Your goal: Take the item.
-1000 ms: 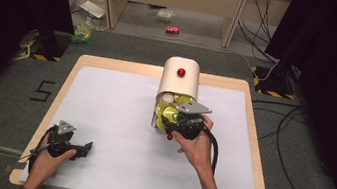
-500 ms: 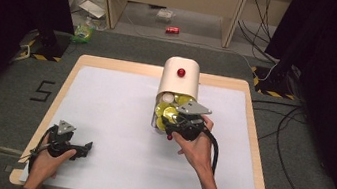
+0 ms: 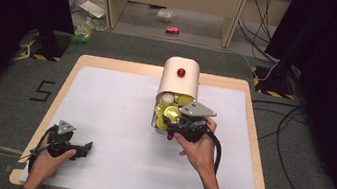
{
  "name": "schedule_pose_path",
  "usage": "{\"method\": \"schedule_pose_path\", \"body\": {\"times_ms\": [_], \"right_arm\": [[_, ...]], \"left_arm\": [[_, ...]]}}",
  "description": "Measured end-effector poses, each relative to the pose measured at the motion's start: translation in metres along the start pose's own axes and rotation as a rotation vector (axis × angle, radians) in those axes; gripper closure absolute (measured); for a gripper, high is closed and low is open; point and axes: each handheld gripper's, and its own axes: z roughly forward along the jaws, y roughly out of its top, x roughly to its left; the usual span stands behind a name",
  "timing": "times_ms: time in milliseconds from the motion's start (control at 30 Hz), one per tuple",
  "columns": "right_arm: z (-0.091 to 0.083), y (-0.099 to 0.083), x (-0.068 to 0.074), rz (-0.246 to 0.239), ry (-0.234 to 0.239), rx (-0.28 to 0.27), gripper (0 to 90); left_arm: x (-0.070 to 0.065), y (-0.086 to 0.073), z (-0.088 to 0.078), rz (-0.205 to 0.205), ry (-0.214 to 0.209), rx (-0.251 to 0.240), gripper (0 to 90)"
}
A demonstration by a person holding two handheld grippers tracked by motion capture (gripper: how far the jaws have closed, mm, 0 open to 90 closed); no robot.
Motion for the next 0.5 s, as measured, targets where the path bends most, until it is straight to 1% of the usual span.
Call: {"method": "schedule_pose_path", "body": {"times_ms": [67, 267, 300, 500], "right_arm": [[-0.0015, 0.0001, -0.0013, 0.011, 0.006, -0.004, 38.7], [-0.0053, 0.0007, -0.0024, 0.014, 0.006, -0.013, 38.7], [-0.0055, 0.0008, -0.0028, 0.008, 0.008, -0.015, 38.7], [-0.0073, 0.0009, -0.0035, 0.007, 0.01, -0.015, 38.7]], "left_arm": [[0.0, 0.0, 0.0, 0.0, 0.0, 0.0, 0.0], [0.0, 0.0, 0.0, 0.0, 0.0, 0.0, 0.0], [0.0001, 0.0, 0.0, 0.0, 0.0, 0.0, 0.0], [0.0001, 0.0, 0.0, -0.001, -0.001, 0.0, 0.0]]}}
